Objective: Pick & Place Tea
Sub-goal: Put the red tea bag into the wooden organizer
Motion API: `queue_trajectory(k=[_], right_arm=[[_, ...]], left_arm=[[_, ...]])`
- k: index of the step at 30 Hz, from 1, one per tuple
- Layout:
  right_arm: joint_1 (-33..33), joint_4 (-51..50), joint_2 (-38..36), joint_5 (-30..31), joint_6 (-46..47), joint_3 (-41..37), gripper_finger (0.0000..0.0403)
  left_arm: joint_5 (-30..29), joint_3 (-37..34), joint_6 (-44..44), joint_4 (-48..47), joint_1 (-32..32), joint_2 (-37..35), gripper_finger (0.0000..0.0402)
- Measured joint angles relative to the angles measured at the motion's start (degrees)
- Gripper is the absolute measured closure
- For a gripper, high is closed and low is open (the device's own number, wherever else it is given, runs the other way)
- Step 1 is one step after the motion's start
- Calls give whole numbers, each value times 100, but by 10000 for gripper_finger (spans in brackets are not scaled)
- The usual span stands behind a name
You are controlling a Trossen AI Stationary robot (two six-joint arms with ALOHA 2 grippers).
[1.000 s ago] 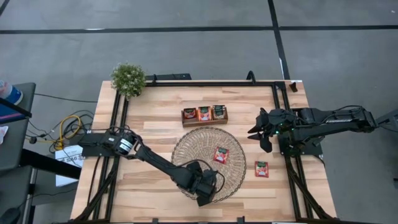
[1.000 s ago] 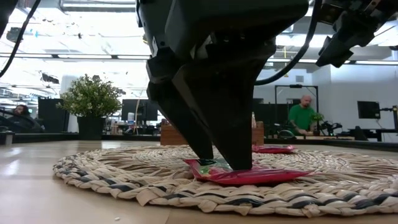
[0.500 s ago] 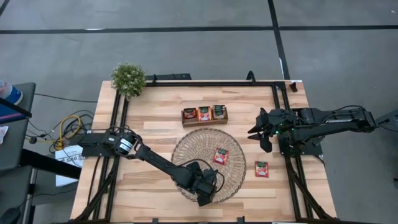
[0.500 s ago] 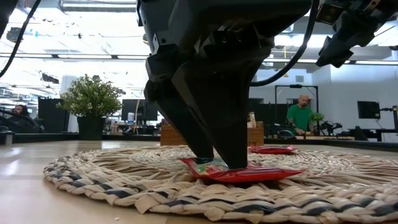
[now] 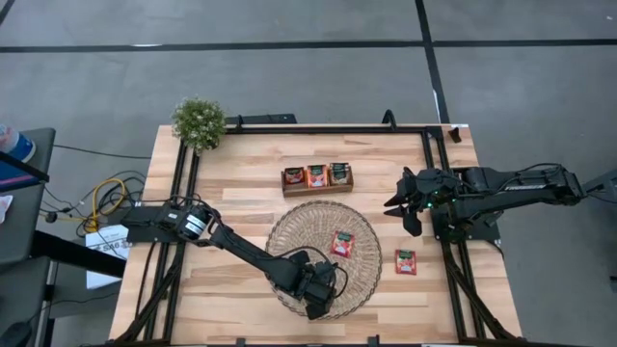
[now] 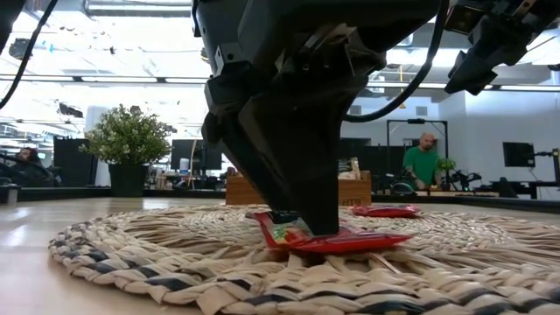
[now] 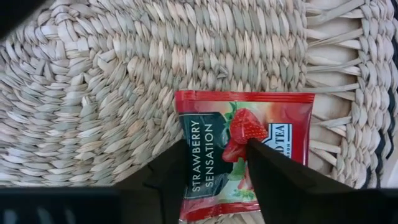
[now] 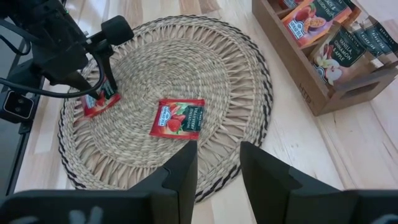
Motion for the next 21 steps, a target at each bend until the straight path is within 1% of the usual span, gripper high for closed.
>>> queue_trajectory(k=[13, 17, 21], right_arm=[[0, 0, 0, 2, -4, 0, 290], [-2, 0, 0, 2, -4, 0, 290], [-1, -1, -1, 2, -4, 0, 290]], left_arm=[[-4, -2, 20, 4, 0, 3, 374], [2, 9, 31, -56, 21, -23, 397], [18, 278, 177, -545, 58, -24, 399]])
